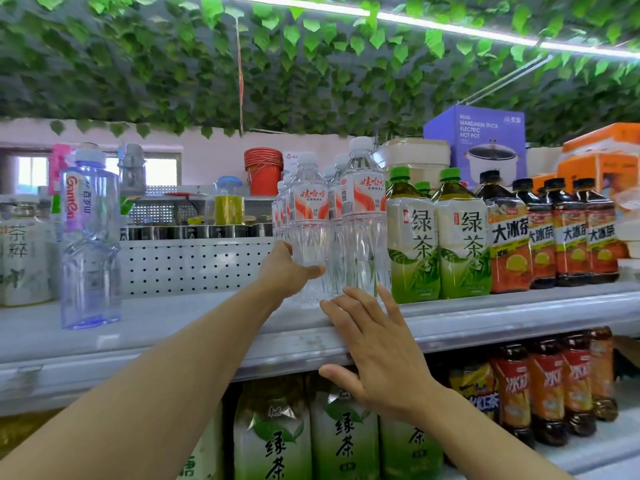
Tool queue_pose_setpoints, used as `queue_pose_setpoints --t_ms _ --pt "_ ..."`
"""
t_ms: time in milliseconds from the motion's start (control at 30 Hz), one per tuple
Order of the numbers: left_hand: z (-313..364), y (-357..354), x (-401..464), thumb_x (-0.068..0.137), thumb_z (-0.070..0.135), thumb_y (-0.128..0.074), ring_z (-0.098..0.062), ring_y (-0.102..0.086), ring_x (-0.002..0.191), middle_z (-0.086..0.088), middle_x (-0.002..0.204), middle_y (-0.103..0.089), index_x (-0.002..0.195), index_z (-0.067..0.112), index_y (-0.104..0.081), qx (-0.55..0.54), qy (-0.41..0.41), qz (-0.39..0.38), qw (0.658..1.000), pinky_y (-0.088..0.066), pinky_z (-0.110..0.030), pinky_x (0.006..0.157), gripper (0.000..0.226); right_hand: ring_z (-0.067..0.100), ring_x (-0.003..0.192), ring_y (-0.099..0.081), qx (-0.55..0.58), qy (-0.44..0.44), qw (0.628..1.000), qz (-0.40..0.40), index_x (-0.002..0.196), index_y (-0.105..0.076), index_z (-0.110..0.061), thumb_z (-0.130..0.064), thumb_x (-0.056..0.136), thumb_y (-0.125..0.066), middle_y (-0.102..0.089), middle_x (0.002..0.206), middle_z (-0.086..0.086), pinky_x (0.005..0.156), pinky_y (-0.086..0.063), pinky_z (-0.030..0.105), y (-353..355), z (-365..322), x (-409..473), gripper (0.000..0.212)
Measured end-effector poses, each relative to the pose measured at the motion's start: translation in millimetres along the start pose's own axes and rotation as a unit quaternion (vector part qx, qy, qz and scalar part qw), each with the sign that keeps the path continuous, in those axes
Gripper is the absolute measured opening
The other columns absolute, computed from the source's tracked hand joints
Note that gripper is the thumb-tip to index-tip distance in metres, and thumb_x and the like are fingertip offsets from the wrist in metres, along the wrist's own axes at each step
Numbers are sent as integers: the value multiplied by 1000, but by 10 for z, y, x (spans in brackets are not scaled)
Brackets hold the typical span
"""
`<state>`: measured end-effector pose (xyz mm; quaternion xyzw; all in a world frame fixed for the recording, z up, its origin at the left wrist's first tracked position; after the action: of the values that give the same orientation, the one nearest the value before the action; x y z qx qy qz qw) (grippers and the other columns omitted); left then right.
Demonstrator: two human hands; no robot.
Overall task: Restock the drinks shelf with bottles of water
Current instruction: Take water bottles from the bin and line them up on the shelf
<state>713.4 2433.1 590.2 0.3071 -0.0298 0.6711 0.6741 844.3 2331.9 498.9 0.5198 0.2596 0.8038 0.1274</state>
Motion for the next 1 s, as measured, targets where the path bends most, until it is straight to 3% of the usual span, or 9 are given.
queue_pose_setpoints --t_ms 167,267,367,500,700,867,1000 --pt "9 31 -53 77 32 -76 -24 -56 100 -9 118 -56 127 14 -39 12 28 -13 999 -47 -34 71 65 22 135 -32 4 -5 1000 -8 140 -37 -19 -68 90 -26 -45 135 -2 112 -13 50 4 -1 2 71" --pt "9 113 -149 79 31 -74 -24 -52 105 -9 127 -50 134 11 -36 33 41 -11 999 -46 -36 81 69 22 135 -32 10 -7 1000 -16 139 -37 -19 -67 90 -25 -45 135 -1 112 -13 51 4 -6 2 70" --pt "1 287 -288 79 31 -74 -25 -49 115 -9 130 -49 134 11 -37 71 42 16 997 -42 -36 93 68 22 135 -31 32 -7 999 -18 137 -37 -19 -67 89 -26 -44 135 -1 113 -11 50 34 -21 2 69" --pt "17 592 -551 80 31 -73 -24 -53 111 -7 123 -56 130 16 -41 99 23 50 994 -44 -40 97 62 25 137 -23 97 -35 995 4 138 -32 -21 -66 85 -35 -34 142 3 114 -8 47 108 -187 27 70" --pt "19 1166 -1176 83 30 -70 -17 -57 94 0 106 -59 122 19 -46 139 -25 121 983 -43 -29 76 47 26 138 -19 171 29 985 1 139 -31 -19 -60 82 -42 -27 145 6 115 -6 42 193 -910 123 70" --pt "-189 1754 -1758 83 26 -70 -14 -60 90 0 102 -61 115 20 -50 127 -5 177 976 -47 -24 69 38 29 134 -25 220 82 972 0 137 -34 -16 -55 81 -44 -33 143 9 113 -12 39 229 -1651 240 70" --pt "-518 2220 -2284 81 25 -72 -15 -62 88 2 98 -63 110 22 -53 128 37 200 971 -54 -33 77 35 30 132 -29 281 113 953 -11 135 -37 -14 -54 81 -46 -37 139 9 113 -17 39 193 -2338 285 68"
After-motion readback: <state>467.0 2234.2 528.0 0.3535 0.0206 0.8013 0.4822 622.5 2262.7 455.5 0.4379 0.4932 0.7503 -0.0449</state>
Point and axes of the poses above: each hand's wrist, its own x-axis towards the middle knuckle, its own y-axis out of the back of the hand, z = x × y, the point moved 3 cm from there along x, towards the middle knuckle
